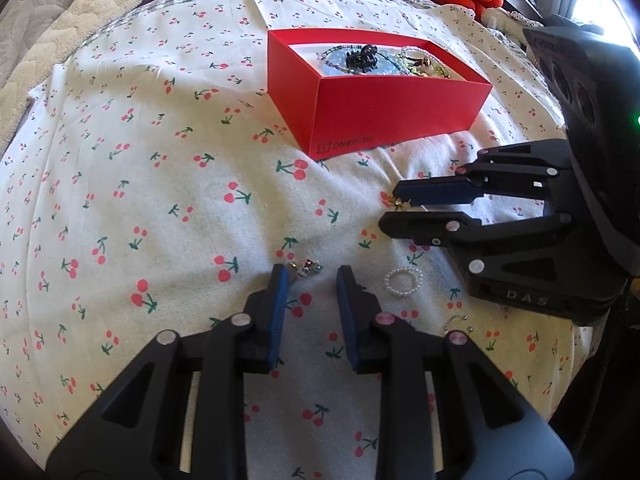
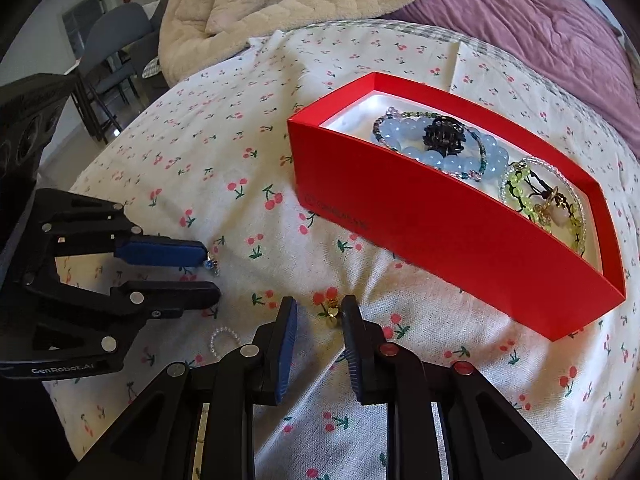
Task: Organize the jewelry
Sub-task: 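Grasp the gold stud earring with the right gripper while the left holds its earring, then carry both held earrings over the red box and lower them inside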
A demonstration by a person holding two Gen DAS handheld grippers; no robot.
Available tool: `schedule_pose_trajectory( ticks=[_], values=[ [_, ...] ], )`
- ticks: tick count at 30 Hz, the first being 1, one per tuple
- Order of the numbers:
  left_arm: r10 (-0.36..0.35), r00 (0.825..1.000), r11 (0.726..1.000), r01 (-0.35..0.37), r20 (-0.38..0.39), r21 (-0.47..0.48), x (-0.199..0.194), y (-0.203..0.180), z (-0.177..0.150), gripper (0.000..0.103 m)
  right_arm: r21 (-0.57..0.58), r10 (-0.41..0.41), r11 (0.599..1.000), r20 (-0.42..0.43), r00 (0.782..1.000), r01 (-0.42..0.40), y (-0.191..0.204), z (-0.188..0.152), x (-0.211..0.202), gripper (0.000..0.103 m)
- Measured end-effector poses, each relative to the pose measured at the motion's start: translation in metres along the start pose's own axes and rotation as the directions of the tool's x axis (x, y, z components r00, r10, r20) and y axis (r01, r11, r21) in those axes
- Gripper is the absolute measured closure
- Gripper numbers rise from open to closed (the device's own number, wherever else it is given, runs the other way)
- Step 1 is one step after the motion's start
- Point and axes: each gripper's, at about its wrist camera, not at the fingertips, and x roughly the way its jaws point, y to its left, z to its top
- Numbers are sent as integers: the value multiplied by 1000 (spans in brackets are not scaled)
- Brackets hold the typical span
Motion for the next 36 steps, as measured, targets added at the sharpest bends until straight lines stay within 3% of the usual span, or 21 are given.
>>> schedule_pose_trajectory(
  ticks=[3,8,12,31,32,35,36],
  values=[
    [9,1000,1000,-9,0,-9,0,1,1,83,-24,-29,999,5,1000,29,5,-2,-1,82],
    [40,999,999,-40,5,-5,0,-1,2,94,-11,-36,999,1,999,36,2,-2,-3,95],
    [54,999,999,-54,7,-2,-2,-3,5,97,-1,-28,1000,4,1000,28,0,-2,-8,97],
    [35,998,999,-35,49,-10,-27,0,12,97,61,-26,998,69,997,22,-19,4,-63,97],
    [41,998,999,-41,44,-4,-25,-1,9,93,62,-27,998,71,997,23,-20,4,-65,97],
    [61,998,998,-61,19,12,-15,-2,2,64,70,-26,997,67,997,21,-23,3,-68,97],
    [64,998,998,-65,17,25,-11,-4,1,64,70,-27,997,65,997,22,-24,2,-68,97]
  ],
)
